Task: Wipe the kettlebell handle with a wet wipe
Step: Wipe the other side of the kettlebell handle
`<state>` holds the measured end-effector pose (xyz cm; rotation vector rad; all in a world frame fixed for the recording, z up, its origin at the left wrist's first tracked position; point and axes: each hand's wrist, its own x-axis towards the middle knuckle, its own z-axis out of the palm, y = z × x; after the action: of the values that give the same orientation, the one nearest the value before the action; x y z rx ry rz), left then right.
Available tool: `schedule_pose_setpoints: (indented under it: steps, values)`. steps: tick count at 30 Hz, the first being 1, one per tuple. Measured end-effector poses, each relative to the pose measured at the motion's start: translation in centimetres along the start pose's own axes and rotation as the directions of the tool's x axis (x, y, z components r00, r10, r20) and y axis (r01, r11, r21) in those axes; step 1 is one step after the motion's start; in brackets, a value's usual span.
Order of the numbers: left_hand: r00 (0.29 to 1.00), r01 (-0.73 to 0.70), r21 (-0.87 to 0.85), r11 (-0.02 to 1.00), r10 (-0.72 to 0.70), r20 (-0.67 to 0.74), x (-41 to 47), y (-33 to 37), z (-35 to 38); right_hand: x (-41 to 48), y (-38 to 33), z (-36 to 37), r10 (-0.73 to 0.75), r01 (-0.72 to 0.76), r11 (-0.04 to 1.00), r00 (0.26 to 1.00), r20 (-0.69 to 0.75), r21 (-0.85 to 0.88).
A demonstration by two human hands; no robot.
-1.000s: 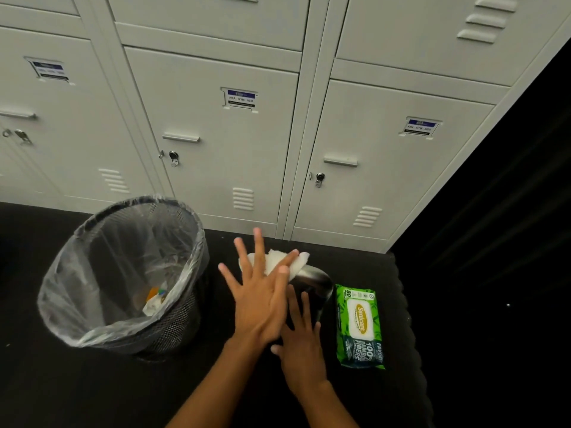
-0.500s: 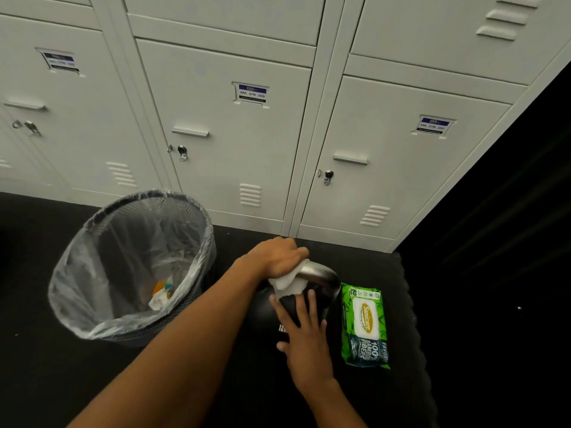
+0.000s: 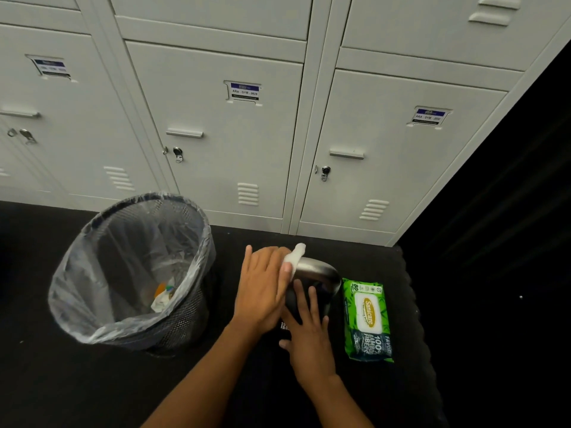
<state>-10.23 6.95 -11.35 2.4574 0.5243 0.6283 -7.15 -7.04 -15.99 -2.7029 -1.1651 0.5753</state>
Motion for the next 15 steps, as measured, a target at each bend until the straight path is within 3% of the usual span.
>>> schedule_pose_setpoints:
  steps: [3, 5, 7, 9, 13, 14, 15]
  values:
    - [0.997, 0.067, 0.095, 0.993, -0.069, 0.023, 2.8, 0.9, -0.3, 0.0, 0.1, 0.1, 0.003, -0.003, 1.000, 1.000, -0.009, 0.012]
    - [0.980, 0.089, 0.124, 0.988, -0.109, 0.164, 4.7, 0.8, -1.2, 0.1, 0.2, 0.1, 0.004, -0.004, 1.000, 1.000, -0.010, 0.004]
    - [0.910, 0.172, 0.077, 0.982, -0.188, 0.370, 6.2, -0.5, -1.5, 0.0, 0.0, 0.1, 0.003, -0.003, 1.000, 1.000, -0.007, -0.003]
    - [0.856, 0.232, 0.045, 0.972, -0.226, 0.466, 6.6, -1.4, -1.7, 0.0, -0.1, 0.0, -0.002, 0.002, 1.000, 1.000, 0.000, 0.001]
    - [0.960, 0.237, -0.094, 0.967, -0.219, 0.174, 4.5, -1.6, -0.7, 0.2, 0.0, -0.1, 0.002, -0.002, 1.000, 1.000, 0.025, -0.003]
    - [0.934, 0.357, -0.257, 0.898, -0.336, 0.124, 3.6, -1.5, -0.6, 0.2, 0.1, 0.0, 0.004, -0.004, 1.000, 1.000, 0.023, -0.008]
    - [0.881, 0.460, -0.448, 0.767, -0.459, 0.117, 2.8, -1.6, -0.2, 0.2, 0.1, 0.1, 0.005, -0.005, 1.000, 1.000, 0.020, -0.014]
